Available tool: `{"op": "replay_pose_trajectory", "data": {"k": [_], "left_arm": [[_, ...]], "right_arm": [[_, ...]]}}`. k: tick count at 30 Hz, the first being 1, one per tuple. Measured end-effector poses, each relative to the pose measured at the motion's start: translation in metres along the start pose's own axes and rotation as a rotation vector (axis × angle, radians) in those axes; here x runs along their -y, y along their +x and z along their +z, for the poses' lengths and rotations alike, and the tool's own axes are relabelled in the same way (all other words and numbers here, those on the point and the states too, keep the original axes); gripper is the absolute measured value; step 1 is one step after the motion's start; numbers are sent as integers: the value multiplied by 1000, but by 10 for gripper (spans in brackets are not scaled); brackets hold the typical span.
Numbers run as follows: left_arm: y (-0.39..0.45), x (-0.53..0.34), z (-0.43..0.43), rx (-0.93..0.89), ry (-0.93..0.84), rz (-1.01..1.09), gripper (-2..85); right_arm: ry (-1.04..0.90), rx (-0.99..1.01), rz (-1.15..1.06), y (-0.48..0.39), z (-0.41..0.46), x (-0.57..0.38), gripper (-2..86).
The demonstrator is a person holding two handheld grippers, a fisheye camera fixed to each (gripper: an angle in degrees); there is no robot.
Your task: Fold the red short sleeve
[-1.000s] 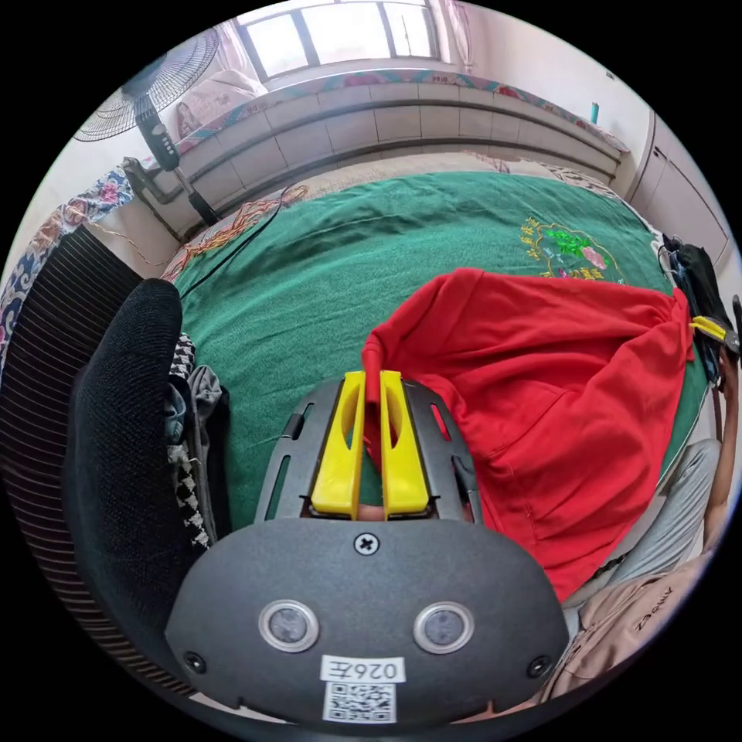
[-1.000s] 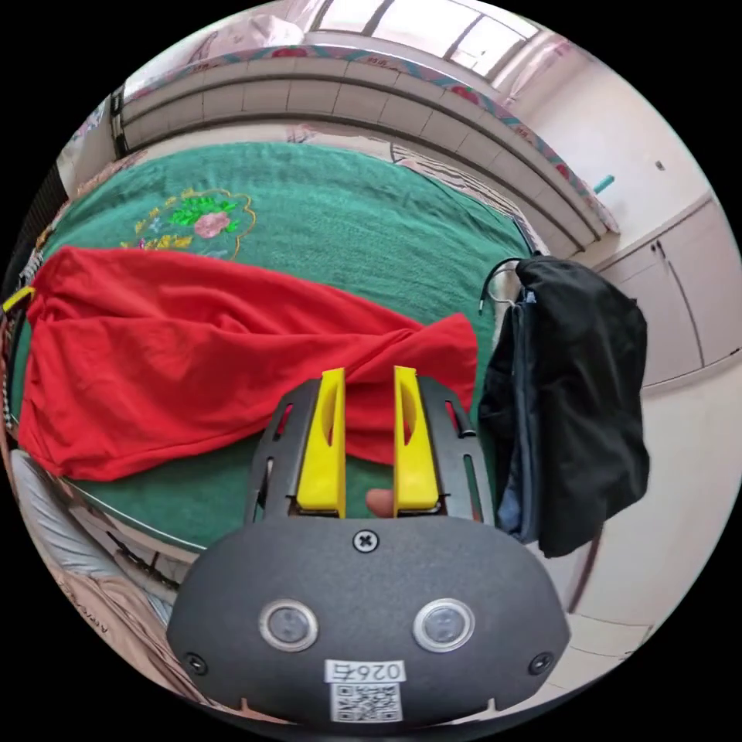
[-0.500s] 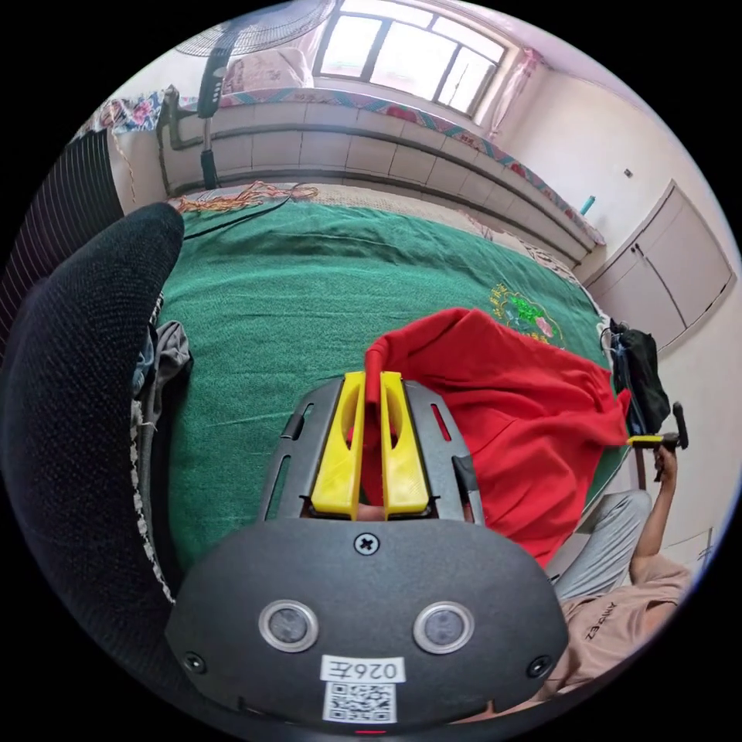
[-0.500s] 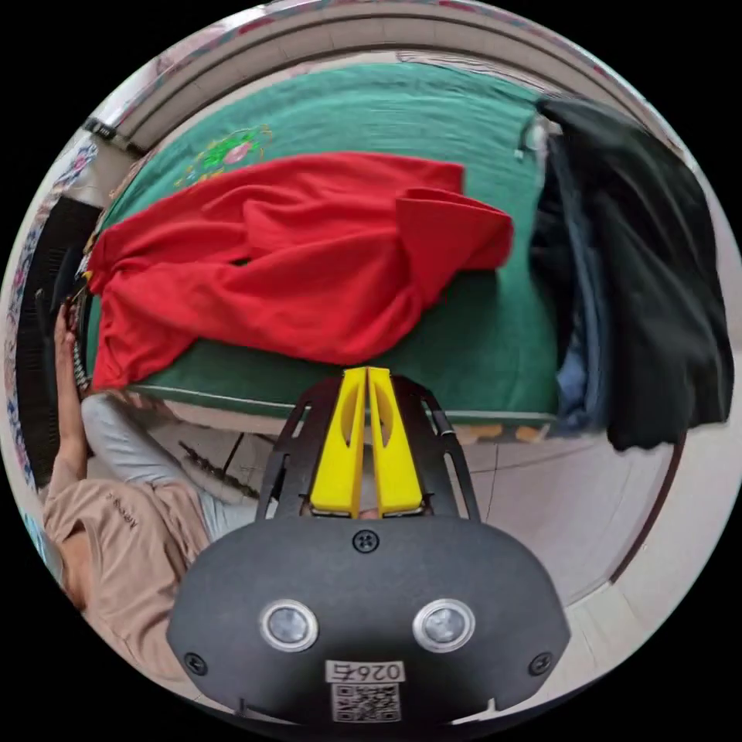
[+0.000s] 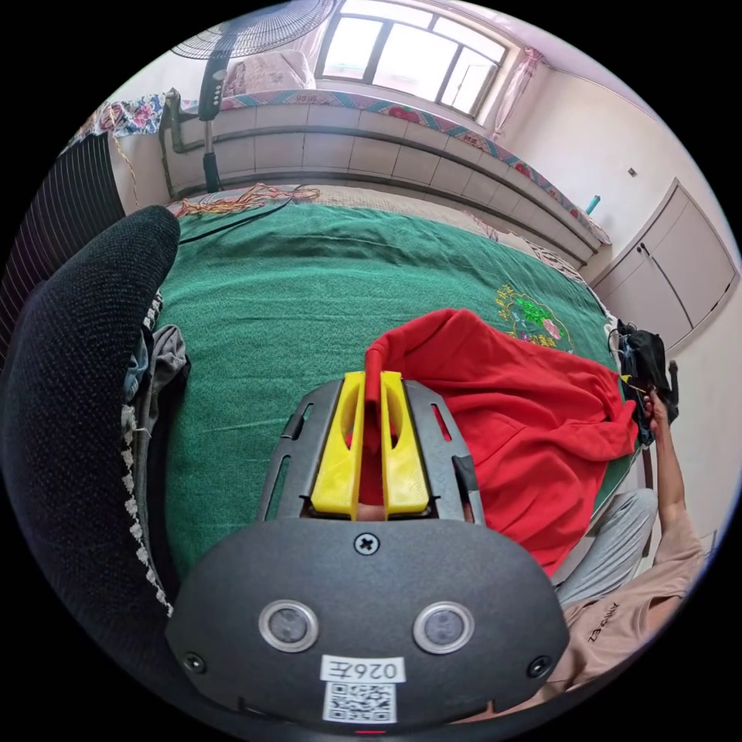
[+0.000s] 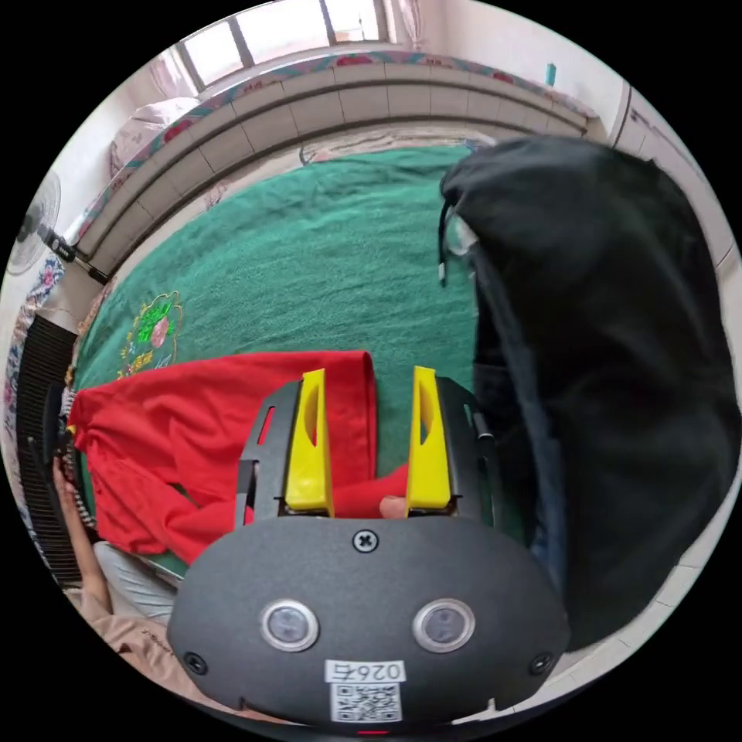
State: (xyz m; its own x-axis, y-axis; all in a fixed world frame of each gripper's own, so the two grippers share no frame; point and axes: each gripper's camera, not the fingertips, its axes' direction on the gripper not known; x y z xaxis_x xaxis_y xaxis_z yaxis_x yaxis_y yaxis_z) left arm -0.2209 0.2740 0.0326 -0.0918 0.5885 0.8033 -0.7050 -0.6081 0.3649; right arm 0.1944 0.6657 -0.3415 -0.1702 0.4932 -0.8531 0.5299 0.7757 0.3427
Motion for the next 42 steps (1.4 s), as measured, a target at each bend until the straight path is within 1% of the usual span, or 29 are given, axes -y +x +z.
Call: {"op": "replay_pose_trajectory", "data": {"k": [1, 2, 3, 4, 5, 6, 7, 8, 9, 11, 13, 15, 18, 22, 23, 24, 25, 26, 27, 28, 29, 31, 34, 36, 38, 39, 40, 41, 42], "left_arm": [[-3, 1, 0, -10, 1, -4, 23], [-5, 1, 0, -16, 1, -6, 23], [-7, 2, -1, -26, 6, -5, 22], [-7, 3, -7, -24, 25, 2, 21], [-6, 3, -11, -19, 43, 8, 20], [-2, 4, -22, -10, 80, 23, 19], [4, 4, -35, -2, 119, 41, 18], [7, 4, -41, 0, 137, 51, 18], [13, 4, -52, 5, 168, 71, 18], [22, 2, -63, 14, 196, 88, 17], [29, 4, -69, 68, 192, 98, 18], [30, 11, -65, 106, 168, 95, 18], [28, 26, -54, 87, 142, 59, 22], [32, 50, -28, 128, 114, -22, 36], [34, 53, -24, 144, 118, -24, 37], [38, 57, -14, 182, 97, -18, 40], [40, 61, -4, 234, 43, -15, 38], [42, 62, 0, 275, 9, -16, 37], [44, 64, 4, 363, -46, -11, 16], [47, 66, 3, 478, -73, -31, 3], [48, 67, 1, 543, -88, -38, 0], [60, 70, -10, 732, -108, 8, -7], [75, 70, -28, 825, -66, 33, -9], [82, 71, -29, 809, -96, 77, -9], [85, 72, -24, 762, -149, 119, -10], [82, 71, -22, 701, -178, 131, -10], [76, 70, -26, 616, -179, 111, -10], [72, 70, -32, 567, -168, 90, -10], [63, 69, -50, 440, -118, 47, -10]], "right_arm": [[-69, 88, 25, 3, 29, 3, 112], [14, 30, 50, 0, 29, -6, 41], [45, 4, 16, -5, 26, -11, 5], [21, 56, -71, -13, 27, -15, -3], [-16, 71, -93, -15, 22, -16, -9], [2, 70, -114, -17, 15, -19, -11], [94, 47, -115, -17, -11, -27, -13], [189, 56, -112, -14, -42, -35, -14], [241, 73, -110, -13, -58, -40, -14], [429, 102, -72, -6, -112, -58, -15], [485, 98, -61, -6, -132, -60, -15], [491, 76, -70, -11, -135, -54, -15], [439, 8, -74, -20, -112, -29, -15], [384, -15, -12, -17, -50, 22, -8], [328, -41, -4, -17, -20, 42, -1], [283, -70, 19, -16, -4, 52, 4], [218, -178, 69, -14, 26, 65, 16], [192, -258, 77, -14, 47, 71, 30], [184, -281, 77, -15, 55, 72, 30], [190, -290, 61, -17, 66, 70, 30], [205, -267, 23, -22, 75, 64, 30], [192, -227, -54, -33, 91, 53, 26], [162, -145, -217, -59, 122, 23, 8], [111, -118, -291, -69, 145, 9, -3], [-34, -189, -304, -61, 190, 1, -7], [-24, -177, -309, -56, 192, -1, -8], [-10, -159, -237, -43, 188, -4, -8], [0, -158, -184, -31, 179, -10, -9], [32, -148, -184, -28, 171, -16, -9]]}}
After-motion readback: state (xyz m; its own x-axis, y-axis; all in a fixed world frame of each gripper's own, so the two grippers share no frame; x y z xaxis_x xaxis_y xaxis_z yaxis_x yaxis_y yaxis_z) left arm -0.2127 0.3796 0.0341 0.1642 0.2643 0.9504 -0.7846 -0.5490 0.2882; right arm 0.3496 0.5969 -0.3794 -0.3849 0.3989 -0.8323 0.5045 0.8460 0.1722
